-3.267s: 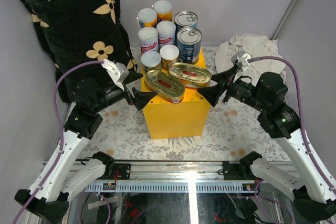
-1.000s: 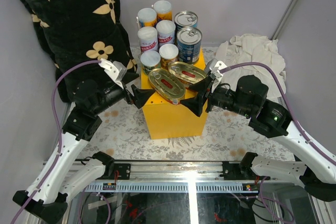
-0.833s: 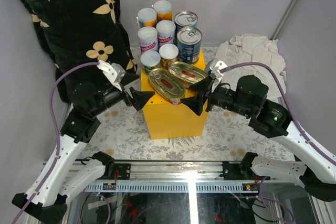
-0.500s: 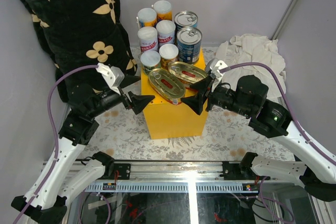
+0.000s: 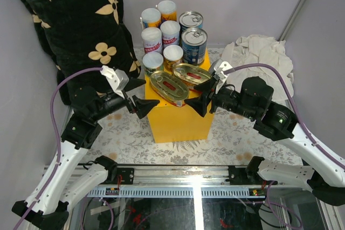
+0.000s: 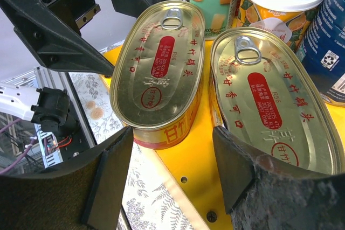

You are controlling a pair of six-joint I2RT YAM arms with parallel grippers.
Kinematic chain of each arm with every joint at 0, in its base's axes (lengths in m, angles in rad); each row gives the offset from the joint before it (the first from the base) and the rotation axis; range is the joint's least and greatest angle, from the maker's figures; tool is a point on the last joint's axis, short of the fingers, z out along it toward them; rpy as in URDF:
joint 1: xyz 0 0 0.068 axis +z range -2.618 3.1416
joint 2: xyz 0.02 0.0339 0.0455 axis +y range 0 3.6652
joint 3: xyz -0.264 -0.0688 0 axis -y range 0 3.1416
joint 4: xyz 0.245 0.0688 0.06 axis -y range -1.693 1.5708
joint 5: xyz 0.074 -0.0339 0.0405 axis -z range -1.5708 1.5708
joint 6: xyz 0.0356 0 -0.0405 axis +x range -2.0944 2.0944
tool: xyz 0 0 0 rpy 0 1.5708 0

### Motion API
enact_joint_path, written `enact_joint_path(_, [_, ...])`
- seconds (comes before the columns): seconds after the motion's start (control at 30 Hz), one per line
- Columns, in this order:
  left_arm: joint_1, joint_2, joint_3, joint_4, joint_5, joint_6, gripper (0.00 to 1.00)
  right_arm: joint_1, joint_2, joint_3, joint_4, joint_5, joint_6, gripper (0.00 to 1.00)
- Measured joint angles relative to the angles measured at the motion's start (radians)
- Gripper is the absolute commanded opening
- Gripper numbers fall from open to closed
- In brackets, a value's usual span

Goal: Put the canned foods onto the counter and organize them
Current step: Adjust the canned food at the counter.

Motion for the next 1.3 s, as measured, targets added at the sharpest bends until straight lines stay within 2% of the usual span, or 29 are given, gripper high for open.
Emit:
enact_joint_path(0.4, [0.0, -0.008, -0.01, 0.0, 0.003, 0.013, 1.0, 0.002, 0.013, 0.0, 0.019, 0.007, -0.007, 0.69])
enact_joint_path(0.6, [0.0, -0.064, -0.022, 0.008, -0.045, 0.014, 1.0, 0.002, 0.005, 0.0, 0.023, 0.007, -0.011, 0.69])
enact_joint_path(0.73, [0.0, -0.084, -0.022, 0.012, -0.098, 0.014, 1.0, 0.002, 0.004, 0.004, 0.026, 0.005, -0.011, 0.76])
enact_joint_path(0.93, [0.0, -0.045, -0.005, 0.032, -0.217, 0.001, 1.0, 0.002, 0.003, 0.053, 0.026, -0.003, -0.012, 0.8])
enact_joint_path(1.0, [0.0, -0.013, 0.019, 0.041, -0.261, -0.011, 0.88, 0.002, -0.002, 0.064, 0.033, -0.003, -0.01, 0.81])
enact_joint_path(1.07, [0.0, 0.014, 0.043, 0.05, -0.298, -0.027, 0.81, 0.002, -0.015, 0.065, 0.042, -0.003, -0.008, 0.81])
enact_joint_path(1.3, [0.0, 0.069, 0.094, 0.097, -0.398, -0.051, 0.77, 0.002, -0.056, 0.065, 0.069, 0.001, 0.002, 0.82])
